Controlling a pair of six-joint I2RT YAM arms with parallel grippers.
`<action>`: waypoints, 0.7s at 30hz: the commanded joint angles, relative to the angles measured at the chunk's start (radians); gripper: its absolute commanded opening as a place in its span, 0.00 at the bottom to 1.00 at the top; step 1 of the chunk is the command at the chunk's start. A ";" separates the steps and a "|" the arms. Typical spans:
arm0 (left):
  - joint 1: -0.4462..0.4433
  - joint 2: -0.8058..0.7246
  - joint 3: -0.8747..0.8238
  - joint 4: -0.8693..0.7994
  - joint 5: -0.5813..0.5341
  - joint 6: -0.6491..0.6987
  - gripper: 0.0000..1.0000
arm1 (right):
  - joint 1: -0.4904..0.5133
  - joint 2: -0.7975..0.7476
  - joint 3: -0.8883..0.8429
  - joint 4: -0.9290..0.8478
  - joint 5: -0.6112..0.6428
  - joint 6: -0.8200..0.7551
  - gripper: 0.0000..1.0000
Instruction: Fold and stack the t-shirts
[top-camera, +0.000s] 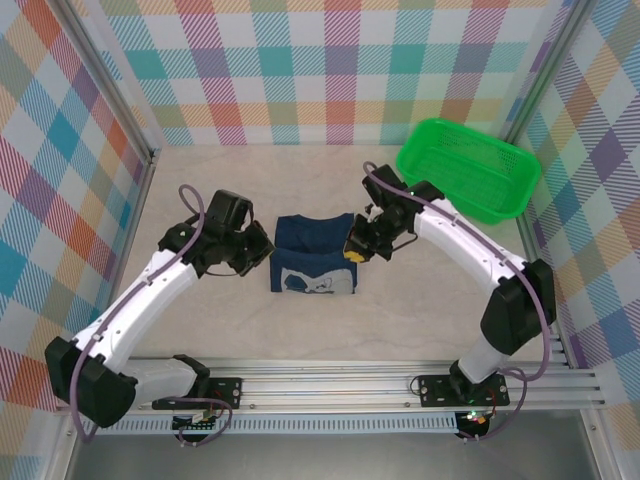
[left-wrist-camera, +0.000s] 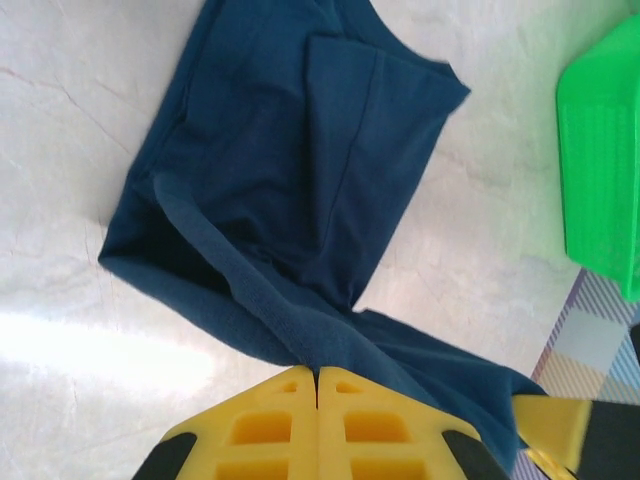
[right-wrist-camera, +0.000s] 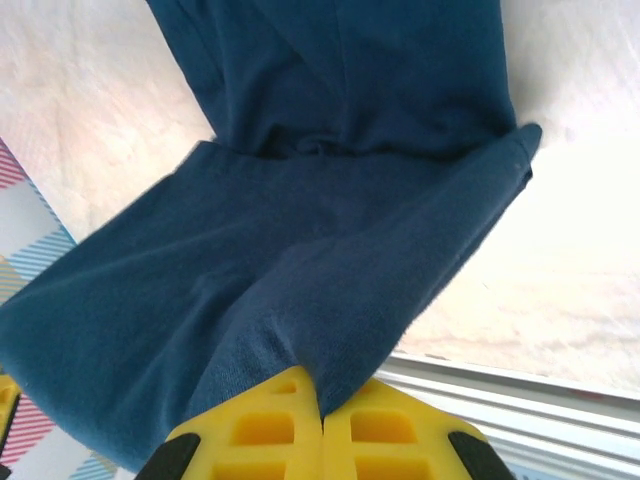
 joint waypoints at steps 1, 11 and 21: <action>0.034 0.050 0.051 0.033 0.000 0.049 0.00 | -0.019 0.053 0.079 -0.004 -0.015 -0.035 0.00; 0.107 0.177 0.152 0.064 0.026 0.089 0.00 | -0.067 0.169 0.189 0.006 -0.026 -0.037 0.00; 0.173 0.365 0.243 0.145 0.098 0.121 0.00 | -0.133 0.331 0.322 0.031 -0.058 -0.036 0.01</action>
